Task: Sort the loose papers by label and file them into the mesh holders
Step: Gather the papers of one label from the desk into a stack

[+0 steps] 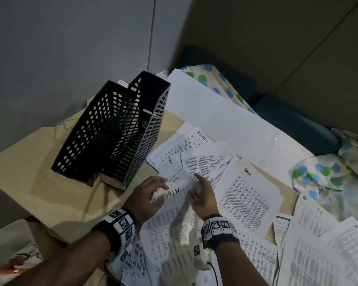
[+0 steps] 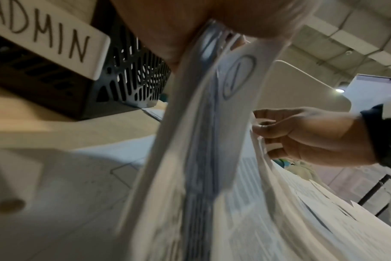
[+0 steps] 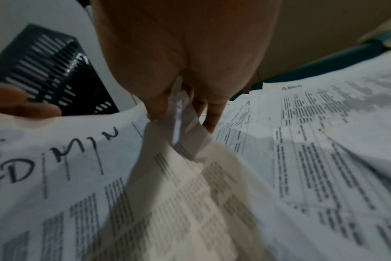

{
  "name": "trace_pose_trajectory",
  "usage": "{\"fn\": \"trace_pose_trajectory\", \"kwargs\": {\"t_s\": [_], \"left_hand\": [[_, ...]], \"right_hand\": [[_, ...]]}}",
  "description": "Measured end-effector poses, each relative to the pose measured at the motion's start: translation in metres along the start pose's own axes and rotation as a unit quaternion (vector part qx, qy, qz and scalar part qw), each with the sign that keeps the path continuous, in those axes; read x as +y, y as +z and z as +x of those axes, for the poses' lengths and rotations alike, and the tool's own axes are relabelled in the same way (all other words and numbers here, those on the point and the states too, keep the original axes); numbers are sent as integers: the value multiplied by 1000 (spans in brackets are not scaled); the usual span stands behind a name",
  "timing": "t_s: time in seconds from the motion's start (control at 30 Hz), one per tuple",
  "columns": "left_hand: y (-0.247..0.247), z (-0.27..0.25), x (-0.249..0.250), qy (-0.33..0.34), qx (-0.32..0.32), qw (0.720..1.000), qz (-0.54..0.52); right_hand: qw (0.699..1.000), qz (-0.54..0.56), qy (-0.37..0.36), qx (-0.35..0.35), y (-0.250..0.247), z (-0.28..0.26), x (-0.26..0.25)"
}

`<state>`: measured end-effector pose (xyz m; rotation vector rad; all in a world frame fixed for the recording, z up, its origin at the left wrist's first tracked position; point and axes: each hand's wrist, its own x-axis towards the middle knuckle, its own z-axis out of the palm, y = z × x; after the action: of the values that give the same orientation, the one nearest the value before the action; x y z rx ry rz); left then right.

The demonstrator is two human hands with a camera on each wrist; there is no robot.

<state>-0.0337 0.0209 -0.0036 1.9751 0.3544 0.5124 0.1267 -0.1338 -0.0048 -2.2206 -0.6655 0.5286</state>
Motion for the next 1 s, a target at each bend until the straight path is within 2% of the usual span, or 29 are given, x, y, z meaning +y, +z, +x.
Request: {"fn": "trace_pose_trajectory", "kwargs": {"t_s": [0.1, 0.23, 0.37, 0.47, 0.53, 0.63, 0.73, 0.83, 0.87, 0.9, 0.93, 1.0], "left_hand": [[-7, -4, 2, -17, -3, 1000, -25], [-11, -11, -3, -23, -6, 999, -49], [-11, -10, -1, -10, -1, 998, -69], [-9, -9, -3, -6, 0, 998, -63], [-9, -11, -4, -45, 10, 996, -73], [-8, -11, 2, -148, 18, 983, -106], [-2, -11, 1, -225, 54, 964, -132], [-2, -15, -11, -271, 72, 954, -108], [-4, -15, -11, -287, 66, 951, -91], [-5, -16, -11, -294, 58, 951, -72], [-6, -16, -11, -293, 53, 953, -58], [-8, -18, -10, -289, 54, 955, -48]], "right_hand": [[999, 17, -45, 11, -3, 1, 4], [996, -49, -66, -41, -3, 2, 4], [998, 0, 59, -6, -1, 0, 11], [996, 24, 87, 13, -2, 2, 16], [993, 60, 94, 41, -2, 4, 19], [980, 143, 122, 72, -1, 7, 22], [967, 214, 128, 53, 1, 5, 17], [967, 221, 124, 26, -1, 9, 16], [972, 201, 123, 24, -1, 10, 18], [984, 132, 117, 23, -4, 11, 22], [994, 18, 103, 11, -7, 13, 27], [971, -214, 96, -38, -12, 13, 36]]}}
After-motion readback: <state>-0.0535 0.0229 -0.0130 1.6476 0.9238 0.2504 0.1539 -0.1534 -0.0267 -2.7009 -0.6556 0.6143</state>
